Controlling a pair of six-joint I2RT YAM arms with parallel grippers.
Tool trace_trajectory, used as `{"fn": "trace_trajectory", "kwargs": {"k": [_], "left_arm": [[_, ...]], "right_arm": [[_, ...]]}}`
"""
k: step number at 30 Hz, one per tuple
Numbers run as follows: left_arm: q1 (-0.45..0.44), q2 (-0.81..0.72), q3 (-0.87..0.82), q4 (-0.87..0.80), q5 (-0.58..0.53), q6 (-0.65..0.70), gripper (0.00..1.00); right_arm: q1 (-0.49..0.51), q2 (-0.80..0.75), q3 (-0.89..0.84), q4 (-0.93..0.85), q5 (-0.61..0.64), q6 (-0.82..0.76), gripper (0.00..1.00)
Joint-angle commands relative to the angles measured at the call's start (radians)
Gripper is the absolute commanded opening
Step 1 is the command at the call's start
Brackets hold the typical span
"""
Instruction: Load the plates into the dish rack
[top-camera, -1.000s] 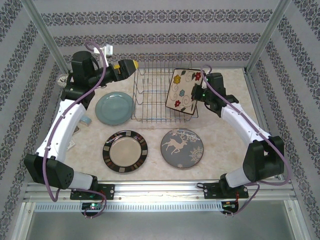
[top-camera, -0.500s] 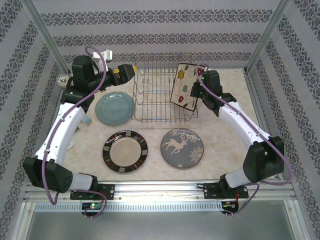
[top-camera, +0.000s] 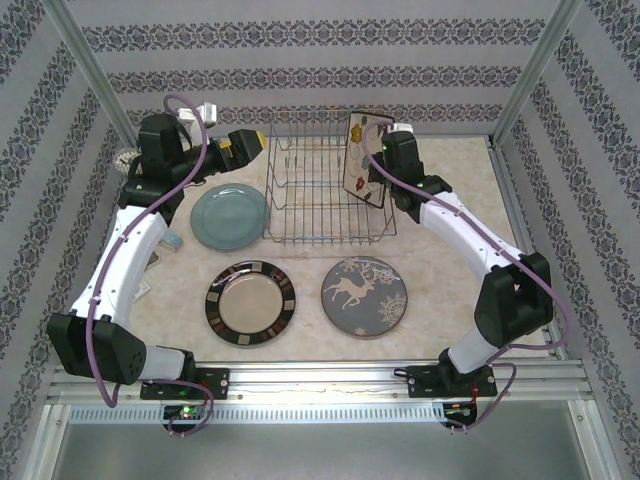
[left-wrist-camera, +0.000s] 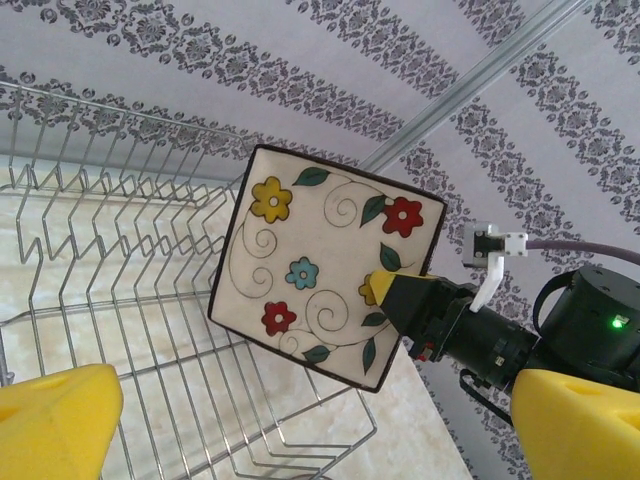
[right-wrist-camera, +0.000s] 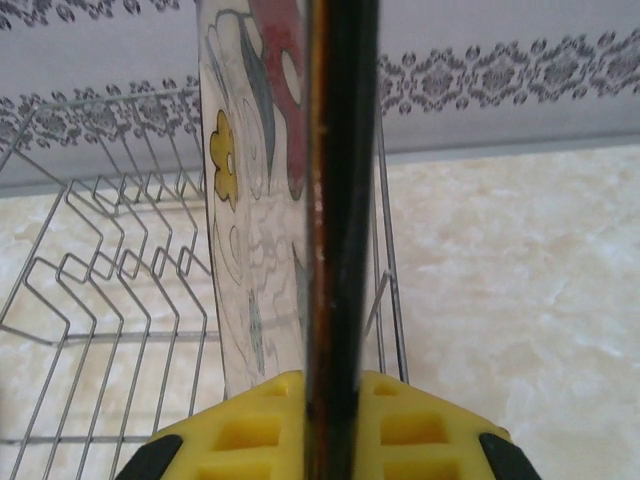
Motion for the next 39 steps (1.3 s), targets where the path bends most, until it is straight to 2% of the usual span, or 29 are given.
{"fn": "trace_trajectory", "kwargs": {"k": [1,9,23,39], "left_arm": [[0.028,-0.012,-0.017,0.071,0.042,-0.03,1.0],[0.052,-0.012,-0.033,0.1,0.067,-0.048,1.0],[0.073,-0.003,-0.042,0.1,0.071,-0.04,1.0],[0.112,0.015,-0.053,0.137,0.099,-0.073,1.0]], "right_arm": [[0.013,-0.029,0.114,0.262,0.099,-0.025,0.0],[0.021,0.025,0.194,0.292,0.158,-0.064,0.0],[0.055,0.213,0.305,0.537,0.308,-0.247,0.0],[0.03,0.305,0.423,0.569,0.361,-0.276,0.0]]}}
